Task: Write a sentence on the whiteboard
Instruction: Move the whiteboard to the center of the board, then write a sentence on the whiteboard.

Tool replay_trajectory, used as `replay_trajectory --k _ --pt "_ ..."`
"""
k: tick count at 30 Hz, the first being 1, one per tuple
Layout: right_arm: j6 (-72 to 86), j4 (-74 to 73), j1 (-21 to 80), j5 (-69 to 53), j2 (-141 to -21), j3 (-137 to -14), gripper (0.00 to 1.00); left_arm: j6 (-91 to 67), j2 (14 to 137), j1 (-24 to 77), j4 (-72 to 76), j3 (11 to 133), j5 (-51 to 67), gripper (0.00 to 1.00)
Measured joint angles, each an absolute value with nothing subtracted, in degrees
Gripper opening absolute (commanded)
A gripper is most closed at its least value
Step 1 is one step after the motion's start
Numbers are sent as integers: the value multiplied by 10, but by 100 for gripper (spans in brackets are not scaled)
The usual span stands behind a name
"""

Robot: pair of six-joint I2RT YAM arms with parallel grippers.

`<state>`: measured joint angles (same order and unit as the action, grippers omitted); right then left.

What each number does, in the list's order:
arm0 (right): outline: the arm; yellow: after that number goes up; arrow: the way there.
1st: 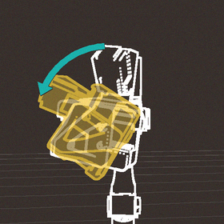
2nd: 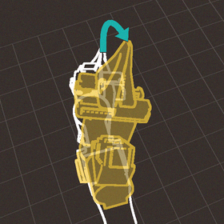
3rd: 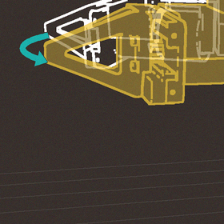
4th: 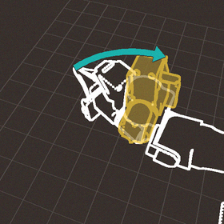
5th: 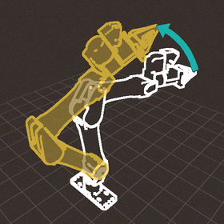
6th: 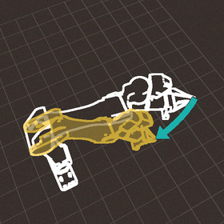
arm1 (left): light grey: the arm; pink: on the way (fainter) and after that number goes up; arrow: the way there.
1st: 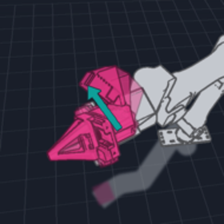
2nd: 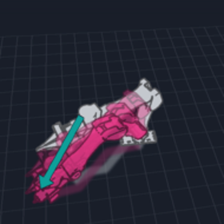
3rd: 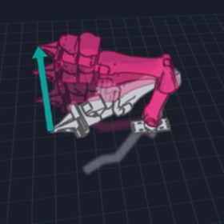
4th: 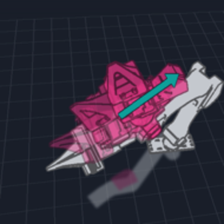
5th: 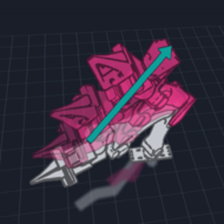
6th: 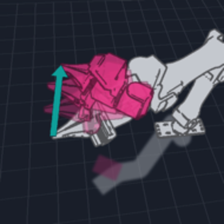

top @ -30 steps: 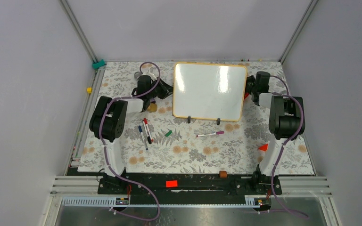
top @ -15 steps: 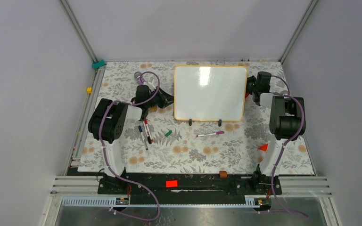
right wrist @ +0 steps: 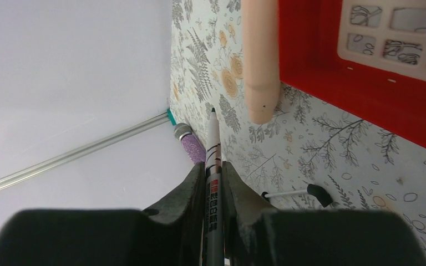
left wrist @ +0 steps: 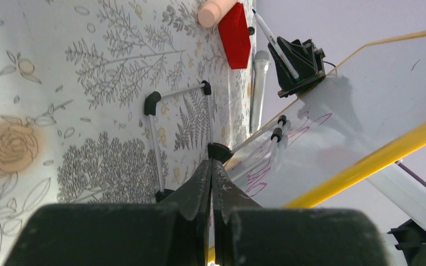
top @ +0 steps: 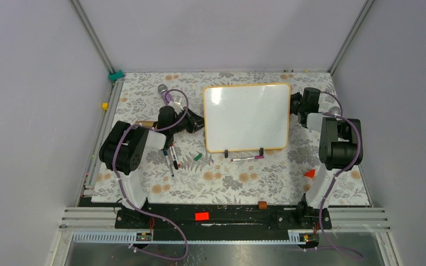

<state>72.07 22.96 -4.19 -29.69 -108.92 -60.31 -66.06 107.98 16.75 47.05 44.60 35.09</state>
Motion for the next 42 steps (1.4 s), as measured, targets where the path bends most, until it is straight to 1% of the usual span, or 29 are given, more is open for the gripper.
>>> replay_trajectory --k 4,9,12,17,20,21,24,26,28,30,33,34,39,42 --pt "719 225 -43 -297 -1089 -597 0 -663 1065 169 472 425 353 0" --pt "703 189 -53 -297 -1089 -628 0 -658 1049 144 464 417 356 9" --pt "686 155 -72 -295 -1089 -671 0 -640 1024 118 429 415 350 19" --pt "667 130 -114 -295 -1089 -728 0 -598 961 99 375 409 322 43" --pt "660 119 -142 -295 -1089 -737 0 -580 920 99 365 390 305 56" --pt "657 113 -150 -295 -1089 -737 0 -575 908 100 363 382 298 63" --pt "644 91 -171 -294 -1088 -738 0 -559 881 104 359 361 284 76" --pt "632 74 -179 -289 -1081 -736 0 -544 865 112 355 346 272 80" --pt "611 45 -182 -275 -1057 -732 0 -521 842 131 334 333 252 87" --pt "586 14 -181 -258 -1021 -731 0 -497 815 152 305 327 233 90" --pt "538 -32 -180 -223 -939 -731 0 -462 764 174 277 314 207 95" --pt "524 -45 -180 -213 -908 -731 0 -452 744 175 270 306 197 98" --pt "467 -84 -168 -158 -773 -730 0 -414 655 186 247 260 133 99" --pt "434 -111 -128 -124 -728 -730 0 -394 621 209 238 234 102 99"
